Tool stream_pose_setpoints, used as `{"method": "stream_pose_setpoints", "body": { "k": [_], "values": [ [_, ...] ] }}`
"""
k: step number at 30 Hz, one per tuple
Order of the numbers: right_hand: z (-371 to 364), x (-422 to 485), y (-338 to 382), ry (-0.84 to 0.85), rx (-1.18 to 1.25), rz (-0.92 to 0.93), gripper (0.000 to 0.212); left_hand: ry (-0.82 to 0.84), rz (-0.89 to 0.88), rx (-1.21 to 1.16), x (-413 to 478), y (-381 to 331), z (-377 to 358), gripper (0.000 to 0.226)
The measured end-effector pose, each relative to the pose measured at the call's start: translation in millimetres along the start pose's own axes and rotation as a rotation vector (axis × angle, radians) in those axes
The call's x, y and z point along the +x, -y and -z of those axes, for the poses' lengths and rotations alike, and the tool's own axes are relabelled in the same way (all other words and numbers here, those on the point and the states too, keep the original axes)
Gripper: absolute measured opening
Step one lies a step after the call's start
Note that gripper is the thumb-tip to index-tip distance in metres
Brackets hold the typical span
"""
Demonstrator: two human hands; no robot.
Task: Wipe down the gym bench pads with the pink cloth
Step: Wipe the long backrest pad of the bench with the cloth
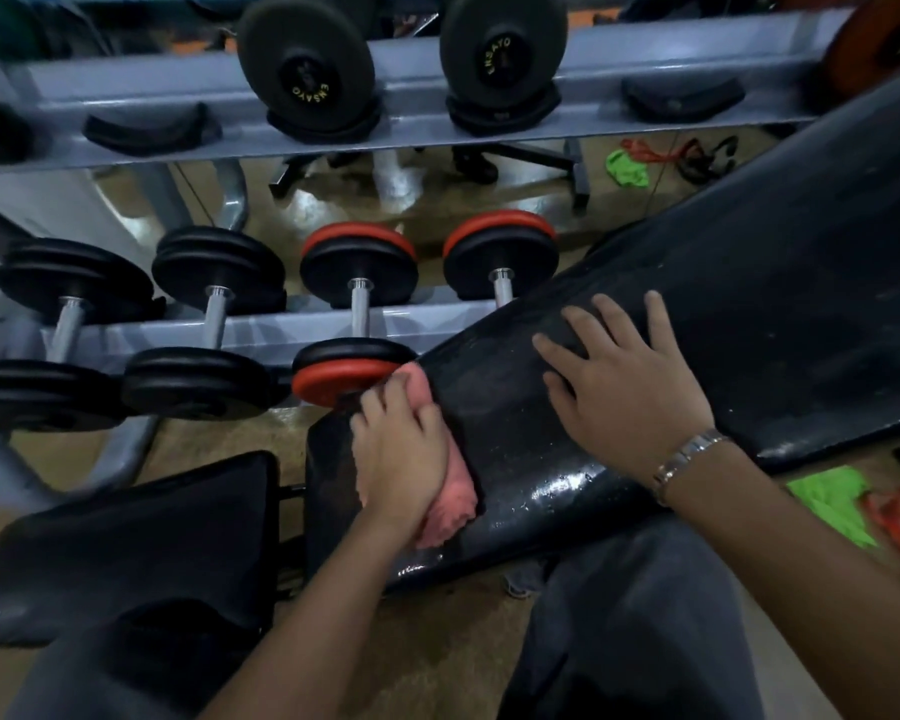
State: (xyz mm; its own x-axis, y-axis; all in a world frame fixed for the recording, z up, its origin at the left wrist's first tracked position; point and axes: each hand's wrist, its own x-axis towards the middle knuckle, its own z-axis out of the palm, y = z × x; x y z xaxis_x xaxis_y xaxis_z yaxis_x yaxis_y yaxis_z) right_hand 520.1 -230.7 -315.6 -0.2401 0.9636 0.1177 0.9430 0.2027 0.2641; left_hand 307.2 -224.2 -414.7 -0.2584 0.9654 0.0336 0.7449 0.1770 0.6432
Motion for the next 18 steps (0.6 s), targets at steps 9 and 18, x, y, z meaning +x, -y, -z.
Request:
{"method": "stream_pose_setpoints", "body": {
  "k": [9, 18],
  "values": [
    [-10, 0, 2, -0.064, -0.002, 0.016, 0.054, 0.115, -0.177, 0.04, 66, 16, -2, 0.055],
    [-8, 2, 4, -0.069, 0.003, 0.009, 0.052, 0.159, -0.378, -0.114, 90, 13, -3, 0.044]
  ]
}}
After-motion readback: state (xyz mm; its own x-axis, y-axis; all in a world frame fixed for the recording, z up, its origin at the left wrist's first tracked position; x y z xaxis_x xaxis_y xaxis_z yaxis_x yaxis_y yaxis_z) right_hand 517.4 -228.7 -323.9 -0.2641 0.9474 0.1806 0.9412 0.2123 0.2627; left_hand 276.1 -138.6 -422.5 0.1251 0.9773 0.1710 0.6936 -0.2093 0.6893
